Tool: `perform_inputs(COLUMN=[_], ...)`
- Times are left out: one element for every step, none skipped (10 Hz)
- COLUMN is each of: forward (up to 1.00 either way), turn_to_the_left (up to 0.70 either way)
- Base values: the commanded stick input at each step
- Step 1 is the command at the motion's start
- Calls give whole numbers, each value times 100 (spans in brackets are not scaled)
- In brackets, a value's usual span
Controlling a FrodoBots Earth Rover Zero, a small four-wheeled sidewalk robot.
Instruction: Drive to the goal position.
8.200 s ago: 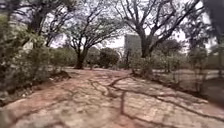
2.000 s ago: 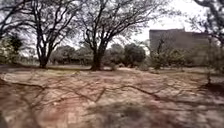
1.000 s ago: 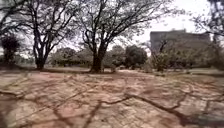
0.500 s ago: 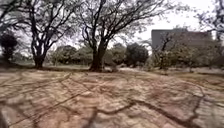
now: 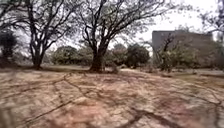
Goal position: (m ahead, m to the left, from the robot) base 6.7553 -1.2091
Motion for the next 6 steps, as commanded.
perform_inputs(forward=[70, 70, 70, 70, 70, 70], turn_to_the_left=[0, 0, 0, 0, 0, 0])
